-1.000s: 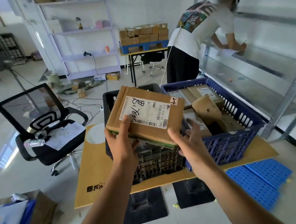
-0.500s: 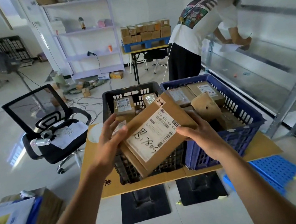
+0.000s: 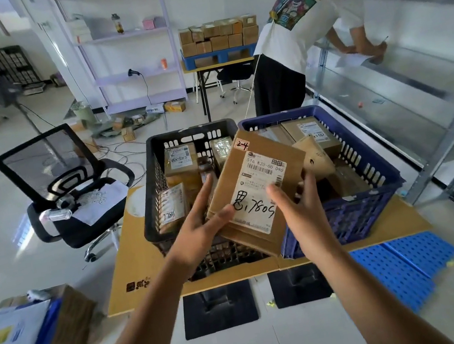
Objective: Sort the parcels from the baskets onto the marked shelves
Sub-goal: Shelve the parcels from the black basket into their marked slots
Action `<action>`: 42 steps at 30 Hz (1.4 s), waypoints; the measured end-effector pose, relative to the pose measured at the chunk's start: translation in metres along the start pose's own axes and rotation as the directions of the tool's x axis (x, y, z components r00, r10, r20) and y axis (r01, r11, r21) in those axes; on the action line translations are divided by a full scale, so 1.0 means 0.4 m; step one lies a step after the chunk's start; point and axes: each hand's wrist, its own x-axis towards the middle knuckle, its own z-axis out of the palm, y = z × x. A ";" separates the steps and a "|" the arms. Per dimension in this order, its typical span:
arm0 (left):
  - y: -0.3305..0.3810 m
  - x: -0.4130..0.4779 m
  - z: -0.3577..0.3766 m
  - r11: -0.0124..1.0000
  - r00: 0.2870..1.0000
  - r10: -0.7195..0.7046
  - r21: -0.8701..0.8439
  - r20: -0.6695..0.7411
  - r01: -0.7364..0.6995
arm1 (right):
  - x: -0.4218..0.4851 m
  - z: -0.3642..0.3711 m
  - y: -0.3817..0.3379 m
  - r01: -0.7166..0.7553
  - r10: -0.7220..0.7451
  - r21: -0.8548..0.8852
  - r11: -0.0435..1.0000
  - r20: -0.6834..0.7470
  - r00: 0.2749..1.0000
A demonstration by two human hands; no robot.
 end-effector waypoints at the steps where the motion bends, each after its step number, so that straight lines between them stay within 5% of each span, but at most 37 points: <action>1: -0.015 0.002 0.024 1.000 1.000 0.002 -0.021 -0.025 -0.003 | -0.013 -0.004 0.012 -0.002 0.002 -0.023 1.000 -0.006 1.000; 11: -0.147 0.006 0.228 0.998 0.999 0.017 -0.063 -0.047 -0.020 | -0.081 -0.183 0.055 -0.140 0.130 -0.107 0.984 -0.102 0.986; 18: -0.226 0.021 0.302 0.992 0.962 -0.110 -0.032 0.251 0.122 | -0.188 -0.314 0.100 -0.216 0.179 -0.083 0.973 -0.320 0.930; 21: -0.249 0.028 0.317 0.984 0.941 -0.106 0.170 0.322 0.053 | -0.277 -0.349 0.123 -0.273 0.221 -0.051 0.961 -0.451 0.865; 24: -0.294 0.041 0.322 0.847 0.918 -0.008 0.491 0.397 -0.205 | -0.386 -0.361 0.131 -0.344 0.222 -0.111 0.932 -0.574 0.788; 28: -0.372 0.064 0.358 0.506 0.757 0.101 0.622 0.645 -0.597 | -0.553 -0.369 0.153 -0.398 0.196 -0.103 0.912 -0.742 0.641; 32: -0.425 0.045 0.451 0.218 0.584 -0.206 0.618 0.785 -0.755 | -0.742 -0.352 0.145 -0.392 0.204 0.004 0.920 -0.858 0.471; 38: -0.384 -0.097 0.686 0.194 0.385 -0.213 0.425 0.898 -0.884 | -1.018 -0.369 0.086 -0.327 0.220 0.121 0.937 -0.932 0.287; 42: -0.349 -0.277 0.857 0.212 0.271 -0.159 0.301 0.949 -0.930 | -1.204 -0.423 0.024 -0.260 0.138 0.071 0.963 -0.958 0.253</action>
